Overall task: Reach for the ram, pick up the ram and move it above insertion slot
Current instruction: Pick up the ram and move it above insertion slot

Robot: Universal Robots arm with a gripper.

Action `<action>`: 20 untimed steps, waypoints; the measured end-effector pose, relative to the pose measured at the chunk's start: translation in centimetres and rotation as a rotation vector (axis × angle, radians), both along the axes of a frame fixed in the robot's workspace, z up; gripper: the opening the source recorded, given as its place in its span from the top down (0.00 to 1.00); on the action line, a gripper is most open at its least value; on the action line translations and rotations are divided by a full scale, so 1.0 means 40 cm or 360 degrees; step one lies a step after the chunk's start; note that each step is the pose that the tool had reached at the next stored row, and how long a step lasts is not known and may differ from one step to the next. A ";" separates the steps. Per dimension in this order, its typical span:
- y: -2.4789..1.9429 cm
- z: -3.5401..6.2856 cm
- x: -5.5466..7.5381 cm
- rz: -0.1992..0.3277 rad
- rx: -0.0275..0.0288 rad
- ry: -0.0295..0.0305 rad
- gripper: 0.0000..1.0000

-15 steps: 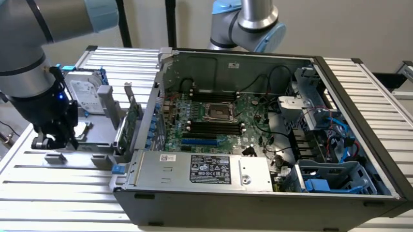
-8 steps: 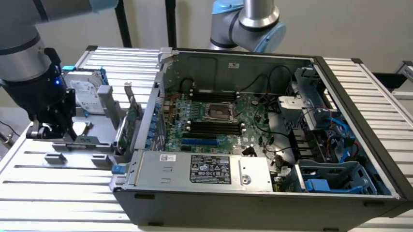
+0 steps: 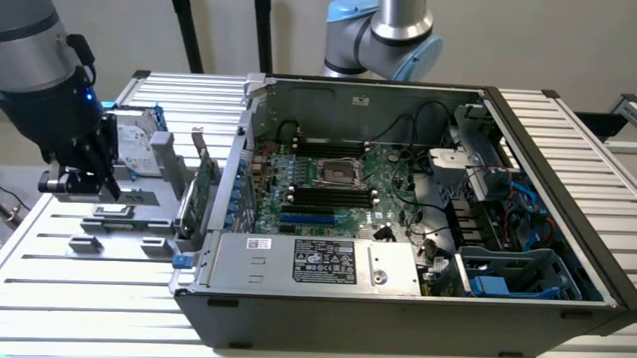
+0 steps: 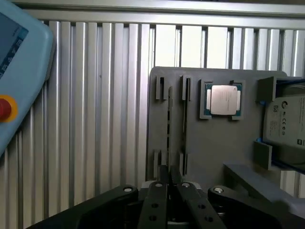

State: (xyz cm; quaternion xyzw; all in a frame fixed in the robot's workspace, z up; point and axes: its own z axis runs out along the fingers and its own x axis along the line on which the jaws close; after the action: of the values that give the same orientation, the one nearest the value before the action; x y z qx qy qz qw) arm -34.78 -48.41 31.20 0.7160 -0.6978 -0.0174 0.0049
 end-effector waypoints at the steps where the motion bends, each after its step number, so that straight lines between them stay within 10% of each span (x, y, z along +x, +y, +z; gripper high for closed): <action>1: 0.000 0.011 0.005 0.0005 0.00026 0.00002 0.87; 13: 0.000 0.129 0.068 0.0060 0.00507 0.00016 0.87; 20: 0.000 0.175 0.111 0.0082 0.01021 0.00022 0.87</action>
State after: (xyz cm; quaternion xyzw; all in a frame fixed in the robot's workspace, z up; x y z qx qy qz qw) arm -30.32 -48.41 38.21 0.7335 -0.6783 -0.0401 -0.0171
